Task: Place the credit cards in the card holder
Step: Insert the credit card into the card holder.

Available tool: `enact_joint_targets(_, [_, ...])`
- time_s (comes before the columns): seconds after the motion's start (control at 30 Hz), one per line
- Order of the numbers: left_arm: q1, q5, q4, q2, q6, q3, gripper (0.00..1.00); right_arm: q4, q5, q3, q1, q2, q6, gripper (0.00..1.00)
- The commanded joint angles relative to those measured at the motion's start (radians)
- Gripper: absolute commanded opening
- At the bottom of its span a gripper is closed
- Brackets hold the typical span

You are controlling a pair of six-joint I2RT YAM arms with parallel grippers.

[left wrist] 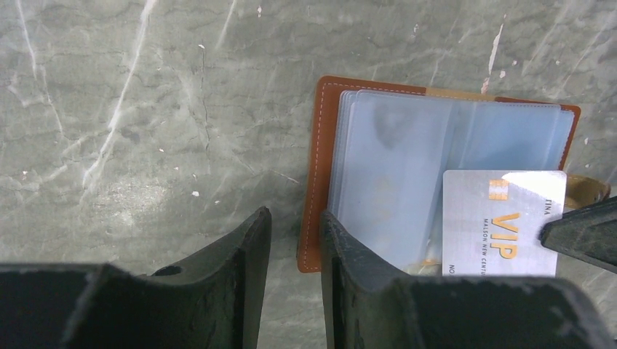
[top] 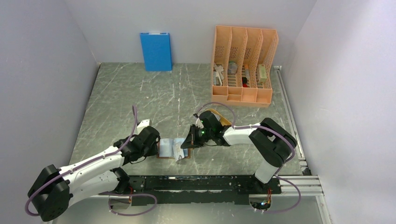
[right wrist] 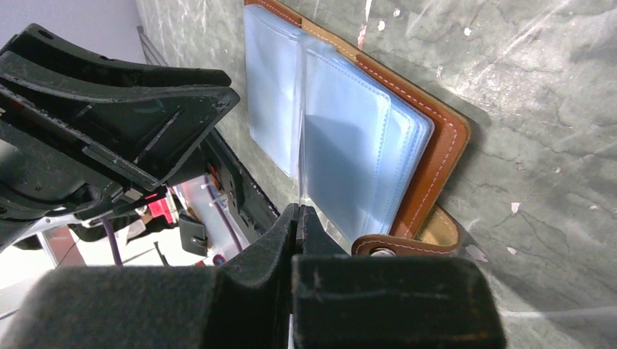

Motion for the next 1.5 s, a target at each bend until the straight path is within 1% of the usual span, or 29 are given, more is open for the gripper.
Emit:
enact_joint_targets(0.0, [0.007, 0.003, 0.017, -0.019, -0.012, -0.005, 0.36, 0.038, 0.019, -0.013, 0.002, 0.004, 0.015, 0.00])
enact_joint_targets(0.2, [0.008, 0.014, 0.020, -0.003, -0.009, -0.002, 0.35, 0.067, -0.025, -0.004, 0.003, 0.028, 0.019, 0.00])
enact_joint_targets(0.43, [0.008, 0.021, 0.025, -0.014, -0.008, -0.005, 0.35, 0.050, -0.034, 0.017, 0.005, 0.049, 0.006, 0.00])
enact_joint_targets(0.7, [0.008, 0.028, 0.032, 0.000, -0.007, -0.013, 0.35, 0.095, -0.048, 0.012, 0.006, 0.068, 0.024, 0.00])
enact_joint_targets(1.47, [0.007, 0.043, 0.047, 0.014, -0.003, -0.021, 0.33, 0.127, 0.024, 0.049, 0.008, 0.119, 0.051, 0.00])
